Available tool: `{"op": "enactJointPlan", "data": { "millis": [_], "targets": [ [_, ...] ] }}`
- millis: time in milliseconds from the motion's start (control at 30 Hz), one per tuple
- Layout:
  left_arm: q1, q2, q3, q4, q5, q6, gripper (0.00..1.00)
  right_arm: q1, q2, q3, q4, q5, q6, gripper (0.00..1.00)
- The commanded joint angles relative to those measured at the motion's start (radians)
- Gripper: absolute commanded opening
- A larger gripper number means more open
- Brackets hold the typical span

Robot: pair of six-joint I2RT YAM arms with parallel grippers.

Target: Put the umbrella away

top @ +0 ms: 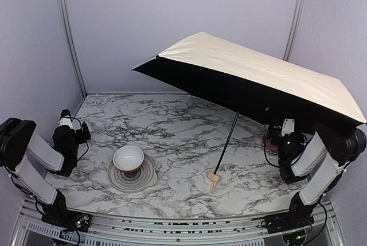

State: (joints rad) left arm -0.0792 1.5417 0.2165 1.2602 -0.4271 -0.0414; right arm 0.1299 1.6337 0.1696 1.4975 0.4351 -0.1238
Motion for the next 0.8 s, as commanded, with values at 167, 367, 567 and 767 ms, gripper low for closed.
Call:
{"op": "enactJointPlan", "data": {
  "millis": [167, 367, 567, 767],
  "targets": [
    [0.003, -0.012, 0.009, 0.033, -0.006, -0.005, 0.99, -0.018, -0.01, 0.021, -0.01, -0.009, 0.022, 1.0],
    [0.009, -0.158, 0.077, -0.2, 0.033, 0.012, 0.99, -0.019, -0.009, 0.027, -0.021, -0.012, 0.026, 1.0],
    [-0.041, -0.395, 0.171, -0.346, 0.151, -0.172, 0.99, -0.022, -0.012, 0.022, -0.017, -0.014, 0.027, 1.0],
    [-0.533, -0.429, 0.292, -0.511, -0.054, -0.031, 0.95, -0.022, -0.011, 0.022, -0.016, -0.012, 0.026, 1.0]
  ]
}}
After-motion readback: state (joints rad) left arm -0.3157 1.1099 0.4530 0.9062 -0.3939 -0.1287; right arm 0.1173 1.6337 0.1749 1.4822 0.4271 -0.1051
